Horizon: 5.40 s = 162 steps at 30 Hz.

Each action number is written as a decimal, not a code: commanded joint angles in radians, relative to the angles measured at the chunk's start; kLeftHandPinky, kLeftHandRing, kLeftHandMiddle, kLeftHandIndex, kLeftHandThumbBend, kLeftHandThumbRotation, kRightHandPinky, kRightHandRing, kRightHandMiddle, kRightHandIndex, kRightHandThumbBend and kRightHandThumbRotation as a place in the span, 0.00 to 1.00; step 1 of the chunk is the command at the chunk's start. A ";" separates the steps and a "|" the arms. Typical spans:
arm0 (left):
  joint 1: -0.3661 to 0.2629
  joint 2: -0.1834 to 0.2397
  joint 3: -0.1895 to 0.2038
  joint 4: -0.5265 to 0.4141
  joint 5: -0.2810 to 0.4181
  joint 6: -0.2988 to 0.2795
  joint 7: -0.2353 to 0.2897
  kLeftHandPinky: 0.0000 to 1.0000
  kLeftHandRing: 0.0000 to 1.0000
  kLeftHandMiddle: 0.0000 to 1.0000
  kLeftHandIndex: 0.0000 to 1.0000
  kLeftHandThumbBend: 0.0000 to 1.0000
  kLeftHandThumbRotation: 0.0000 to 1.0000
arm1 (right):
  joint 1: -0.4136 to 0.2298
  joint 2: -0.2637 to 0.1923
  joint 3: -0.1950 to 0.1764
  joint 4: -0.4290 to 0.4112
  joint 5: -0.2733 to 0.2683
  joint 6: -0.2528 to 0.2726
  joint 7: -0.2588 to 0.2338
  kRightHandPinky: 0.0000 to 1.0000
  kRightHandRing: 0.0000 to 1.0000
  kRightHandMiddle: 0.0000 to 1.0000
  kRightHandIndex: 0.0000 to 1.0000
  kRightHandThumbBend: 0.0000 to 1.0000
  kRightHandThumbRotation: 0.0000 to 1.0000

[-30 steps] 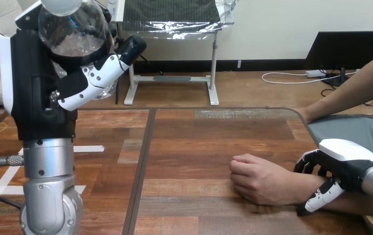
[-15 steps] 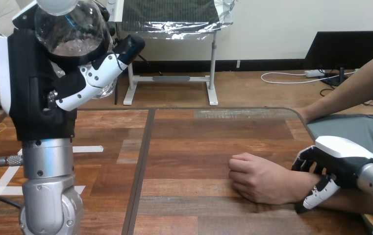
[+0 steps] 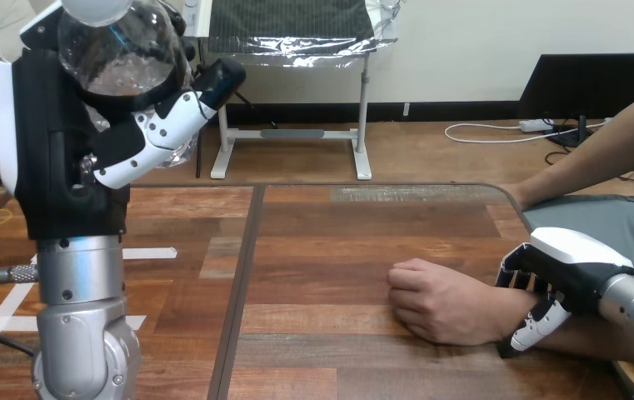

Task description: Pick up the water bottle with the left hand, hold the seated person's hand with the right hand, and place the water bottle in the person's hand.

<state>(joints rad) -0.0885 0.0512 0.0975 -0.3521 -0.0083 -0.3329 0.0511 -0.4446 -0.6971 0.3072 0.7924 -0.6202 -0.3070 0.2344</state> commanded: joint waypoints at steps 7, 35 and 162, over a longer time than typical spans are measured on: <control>-0.076 0.006 0.005 0.000 0.006 -0.035 0.003 0.22 0.29 0.37 0.38 0.60 0.00 | 0.052 0.072 0.065 0.086 -0.012 0.034 0.027 0.28 0.36 0.45 0.45 0.87 0.03; -0.085 0.003 0.001 0.023 -0.020 -0.024 -0.007 0.22 0.29 0.37 0.38 0.59 0.00 | 0.025 0.055 0.044 0.101 0.023 0.016 0.037 0.30 0.38 0.45 0.44 0.87 0.02; -0.361 -0.141 -0.061 0.881 -0.031 -0.233 -0.048 0.28 0.33 0.40 0.42 0.59 0.00 | -0.095 -0.039 -0.165 -0.444 0.228 0.183 0.224 0.24 0.31 0.38 0.39 0.95 0.11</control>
<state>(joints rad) -0.3420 -0.0701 0.0510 0.4796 -0.0476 -0.5152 0.0077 -0.4534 -0.7549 0.1478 0.3689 -0.3895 -0.1491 0.4642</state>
